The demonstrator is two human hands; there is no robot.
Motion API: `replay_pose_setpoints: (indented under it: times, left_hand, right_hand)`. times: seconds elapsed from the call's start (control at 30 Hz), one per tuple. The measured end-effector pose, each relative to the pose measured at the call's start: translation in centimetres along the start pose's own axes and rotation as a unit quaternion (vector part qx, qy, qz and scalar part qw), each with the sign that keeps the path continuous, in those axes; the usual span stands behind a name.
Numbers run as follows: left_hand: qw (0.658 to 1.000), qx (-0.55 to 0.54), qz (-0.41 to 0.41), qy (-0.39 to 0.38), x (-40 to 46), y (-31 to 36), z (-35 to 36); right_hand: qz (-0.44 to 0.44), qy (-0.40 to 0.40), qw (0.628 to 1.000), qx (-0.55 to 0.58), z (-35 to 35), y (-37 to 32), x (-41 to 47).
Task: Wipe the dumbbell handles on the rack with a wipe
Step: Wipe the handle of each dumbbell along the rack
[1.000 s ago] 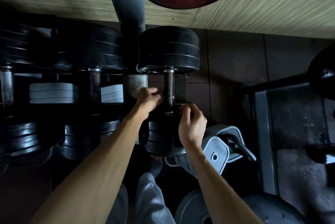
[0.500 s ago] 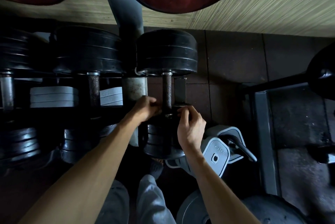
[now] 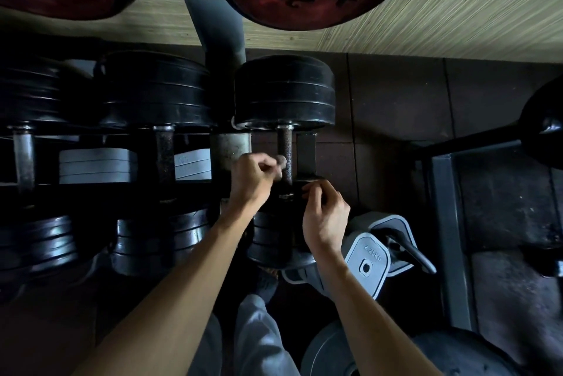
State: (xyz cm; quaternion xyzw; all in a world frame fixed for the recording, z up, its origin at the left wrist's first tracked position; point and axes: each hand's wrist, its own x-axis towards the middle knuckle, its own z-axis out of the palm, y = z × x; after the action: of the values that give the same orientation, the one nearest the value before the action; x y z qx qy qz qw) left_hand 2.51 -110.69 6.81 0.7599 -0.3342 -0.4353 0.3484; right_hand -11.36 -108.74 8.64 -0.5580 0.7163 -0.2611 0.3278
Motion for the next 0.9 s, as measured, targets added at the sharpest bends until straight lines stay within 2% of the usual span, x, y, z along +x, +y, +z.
replay_pose_setpoints:
  times: [0.1, 0.2, 0.3, 0.37, 0.43, 0.6, 0.73, 0.8, 0.9]
  left_hand:
    - [0.997, 0.066, 0.030, -0.004, -0.3, 0.2, -0.2]
    - [0.992, 0.056, 0.100, 0.057, 1.0, 1.8, 0.1]
    - [0.985, 0.051, 0.127, 0.106, 2.6, 2.2, 0.6]
    - [0.981, 0.070, 0.156, 0.095, 2.1, 1.4, 0.9]
    - [0.979, 0.094, 0.176, 0.047, 0.9, 0.2, 1.1]
    - [0.982, 0.130, 0.133, -0.044, -1.4, -0.6, 0.3]
    - [0.987, 0.080, 0.113, -0.081, -2.2, -0.3, -1.3]
    - [0.993, 0.022, 0.085, -0.077, -2.8, -0.5, -1.6]
    - [0.998, -0.046, 0.038, -0.032, -3.5, -0.9, -1.4]
  right_hand:
    - [0.007, 0.001, 1.000, 0.004, 0.0, -0.2, -0.1]
    - [0.014, -0.002, 1.000, 0.009, -0.1, -0.3, -0.2]
    - [0.016, -0.002, 1.000, 0.015, 0.0, -0.3, -0.2]
    - [0.013, -0.004, 1.000, 0.017, 0.0, 0.0, -0.2]
    - [0.011, -0.002, 1.000, 0.017, 0.0, 0.3, -0.2]
    - [0.007, -0.010, 1.000, 0.021, 0.1, 0.5, -0.2]
    - [-0.006, -0.093, 0.996, 0.011, -0.5, 0.2, 1.2]
    - [-0.060, -0.159, 0.985, -0.019, -0.7, -0.1, 2.5]
    - [-0.125, -0.209, 0.967, -0.069, -0.8, -0.9, 3.6]
